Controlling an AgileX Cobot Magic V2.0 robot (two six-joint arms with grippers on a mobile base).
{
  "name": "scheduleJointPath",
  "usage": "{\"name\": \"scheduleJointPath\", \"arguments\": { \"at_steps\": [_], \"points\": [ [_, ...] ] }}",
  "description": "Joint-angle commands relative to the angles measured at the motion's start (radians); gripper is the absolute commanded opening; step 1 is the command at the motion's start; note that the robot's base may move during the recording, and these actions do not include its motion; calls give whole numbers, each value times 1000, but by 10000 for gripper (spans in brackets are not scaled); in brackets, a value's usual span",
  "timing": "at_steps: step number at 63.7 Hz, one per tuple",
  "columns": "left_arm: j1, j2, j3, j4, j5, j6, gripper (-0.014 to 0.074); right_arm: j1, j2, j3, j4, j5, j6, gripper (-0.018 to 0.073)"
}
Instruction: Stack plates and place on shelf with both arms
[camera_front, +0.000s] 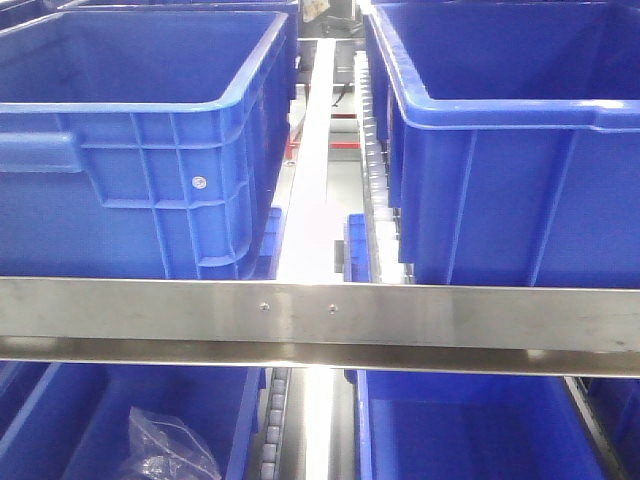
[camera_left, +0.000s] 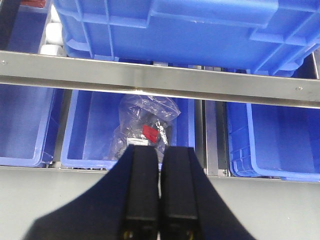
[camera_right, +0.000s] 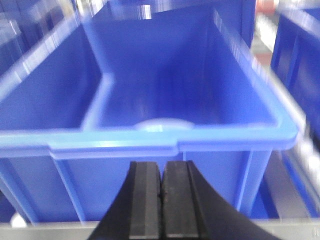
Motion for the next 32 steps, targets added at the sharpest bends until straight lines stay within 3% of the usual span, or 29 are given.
{"name": "scheduleJointPath", "arguments": {
  "at_steps": [1,8,32],
  "points": [
    [1,1,-28,6,-58,-8,88,-5,-87,28,1,-77,1,48],
    [1,1,-28,6,-58,-8,88,-5,-214,118,2,-86,1,48],
    [1,3,-28,6,-58,-8,88,6,-206,130,3,-78,10,48]
  ]
}}
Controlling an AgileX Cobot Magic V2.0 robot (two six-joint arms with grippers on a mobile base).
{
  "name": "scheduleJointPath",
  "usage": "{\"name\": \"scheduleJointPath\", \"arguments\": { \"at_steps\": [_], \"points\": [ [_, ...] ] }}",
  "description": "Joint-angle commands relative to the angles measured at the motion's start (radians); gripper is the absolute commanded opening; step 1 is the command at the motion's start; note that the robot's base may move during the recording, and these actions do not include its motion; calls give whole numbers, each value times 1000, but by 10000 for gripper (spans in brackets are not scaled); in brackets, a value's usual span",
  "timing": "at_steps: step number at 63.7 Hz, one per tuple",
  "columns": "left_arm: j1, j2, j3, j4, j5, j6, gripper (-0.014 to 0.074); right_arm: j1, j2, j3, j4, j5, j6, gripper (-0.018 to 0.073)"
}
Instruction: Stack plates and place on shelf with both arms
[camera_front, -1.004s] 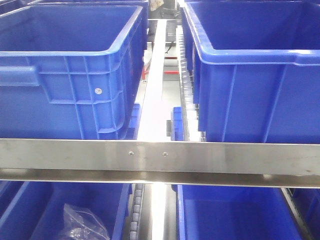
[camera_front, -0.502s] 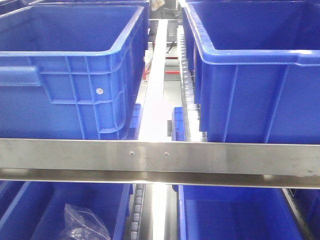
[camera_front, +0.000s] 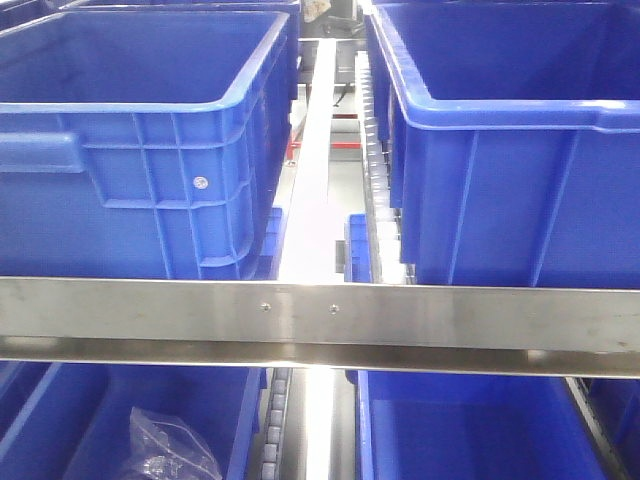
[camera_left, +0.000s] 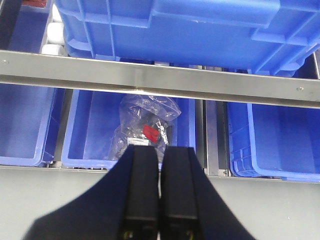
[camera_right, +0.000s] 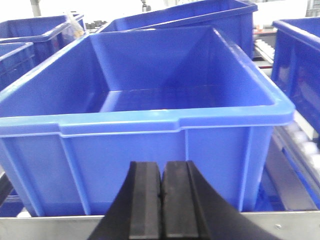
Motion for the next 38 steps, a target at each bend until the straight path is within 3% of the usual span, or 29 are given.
{"name": "scheduleJointPath", "arguments": {
  "at_steps": [1,38],
  "points": [
    [1,3,-28,6,-60,-8,88,1,-20,0,-1,-91,0,48],
    [1,3,-28,6,-60,-8,88,1,-20,0,-1,-108,0,49]
  ]
}}
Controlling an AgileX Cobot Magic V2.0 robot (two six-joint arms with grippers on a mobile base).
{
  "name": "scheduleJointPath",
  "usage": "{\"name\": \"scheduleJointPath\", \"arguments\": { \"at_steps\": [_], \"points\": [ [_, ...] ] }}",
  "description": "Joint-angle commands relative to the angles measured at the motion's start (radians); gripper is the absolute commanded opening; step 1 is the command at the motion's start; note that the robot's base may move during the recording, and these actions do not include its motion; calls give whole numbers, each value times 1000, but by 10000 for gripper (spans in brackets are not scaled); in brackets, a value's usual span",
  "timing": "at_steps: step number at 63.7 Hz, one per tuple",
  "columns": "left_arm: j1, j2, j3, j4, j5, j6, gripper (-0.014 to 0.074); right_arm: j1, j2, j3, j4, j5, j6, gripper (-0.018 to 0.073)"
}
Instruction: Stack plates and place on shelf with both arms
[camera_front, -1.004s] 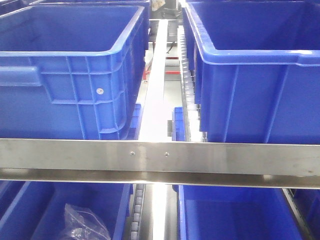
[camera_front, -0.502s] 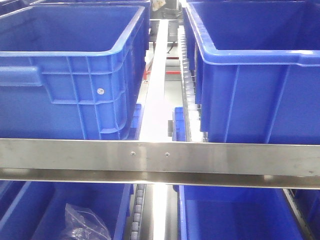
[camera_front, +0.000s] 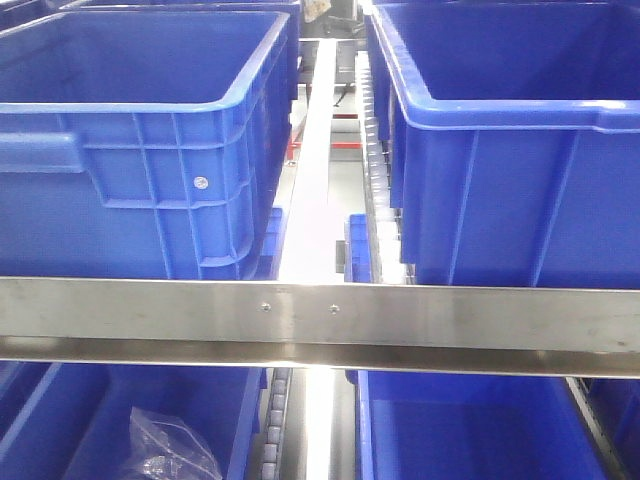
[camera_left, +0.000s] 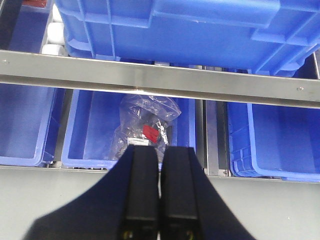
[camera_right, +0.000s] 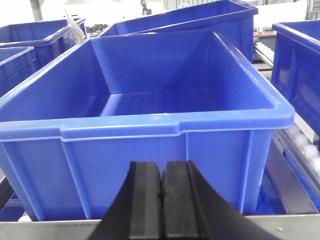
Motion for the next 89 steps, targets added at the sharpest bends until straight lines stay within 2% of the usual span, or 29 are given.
{"name": "scheduleJointPath", "arguments": {
  "at_steps": [1,30,42,45,52,61,67,79,81,89],
  "points": [
    [1,3,-28,6,-60,-7,88,1,-19,0,-1,-96,-3,49],
    [1,3,-28,6,-60,-7,88,1,-19,0,-1,-96,-3,49],
    [1,-1,-28,139,-67,-7,88,1,-19,0,-1,-96,-3,49],
    [13,-21,-26,139,-112,-7,88,1,-19,0,-1,-96,-3,49],
    [69,-102,33,143,-312,-7,88,1,-19,0,-1,-96,-3,49],
    [141,-262,200,143,-585,-7,88,1,-19,0,-1,-96,-3,49],
    [175,-363,323,127,-702,-7,88,1,-19,0,-1,-96,-3,49],
    [199,-569,475,99,-724,-7,88,1,-19,0,-1,-96,-3,49],
    [201,-595,477,90,-692,-7,88,1,-19,0,-1,-96,-3,49],
    [201,-598,475,74,-676,-7,88,1,-19,0,-1,-96,-3,49]
  ]
}}
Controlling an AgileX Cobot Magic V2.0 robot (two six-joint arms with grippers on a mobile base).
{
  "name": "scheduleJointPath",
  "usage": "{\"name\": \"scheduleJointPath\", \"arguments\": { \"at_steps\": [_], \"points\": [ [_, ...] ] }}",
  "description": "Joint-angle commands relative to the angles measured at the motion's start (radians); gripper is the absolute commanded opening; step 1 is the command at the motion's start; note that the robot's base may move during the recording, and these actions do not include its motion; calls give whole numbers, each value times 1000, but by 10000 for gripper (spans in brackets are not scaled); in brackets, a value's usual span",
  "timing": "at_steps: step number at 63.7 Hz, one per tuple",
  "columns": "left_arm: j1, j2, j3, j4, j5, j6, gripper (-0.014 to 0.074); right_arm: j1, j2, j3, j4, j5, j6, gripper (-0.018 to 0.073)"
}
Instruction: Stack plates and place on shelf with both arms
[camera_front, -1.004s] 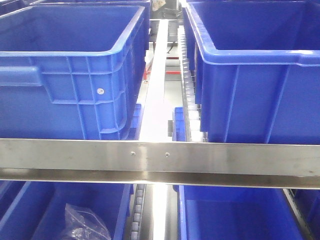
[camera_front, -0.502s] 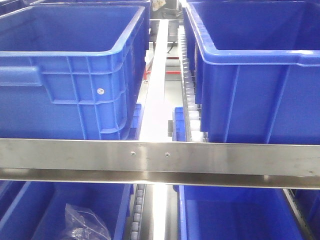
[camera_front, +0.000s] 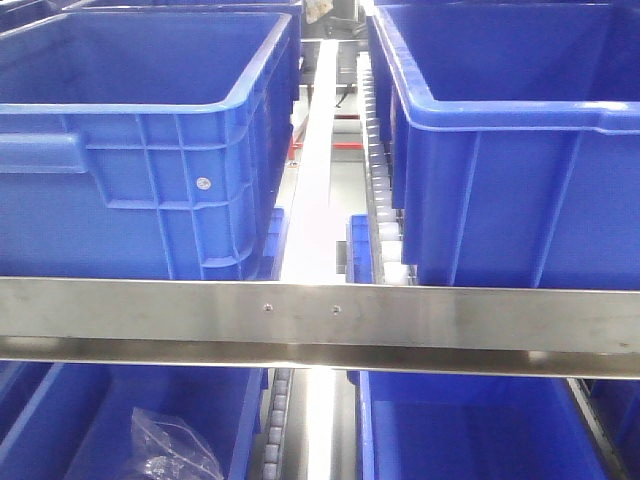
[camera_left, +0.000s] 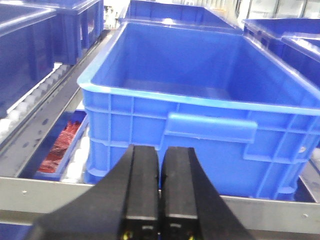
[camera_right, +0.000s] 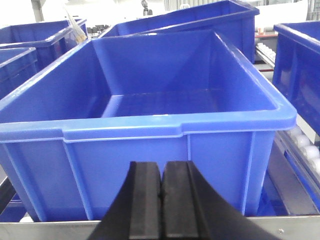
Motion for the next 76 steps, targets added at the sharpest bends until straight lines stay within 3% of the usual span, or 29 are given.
{"name": "scheduleJointPath", "arguments": {
  "at_steps": [1,20,28,30,36,42,76],
  "points": [
    [2,-21,3,-16,-73,-7,88,1,-19,0,-3,-93,-3,49],
    [-12,-20,3,-25,-83,-7,88,1,-19,0,-3,-93,-3,49],
    [-12,-19,3,-62,-94,6,88,1,-19,0,-3,-93,-3,49],
    [-12,-19,3,-83,-96,32,88,1,-19,0,-3,-93,-3,49],
    [-10,-19,3,-185,-113,221,88,1,-19,0,-3,-93,-3,49],
    [-10,-19,3,-188,-140,299,88,1,-19,0,-3,-93,-3,49],
    [-10,-19,3,-188,-154,301,88,1,-19,0,-3,-93,-3,49]
  ]
}}
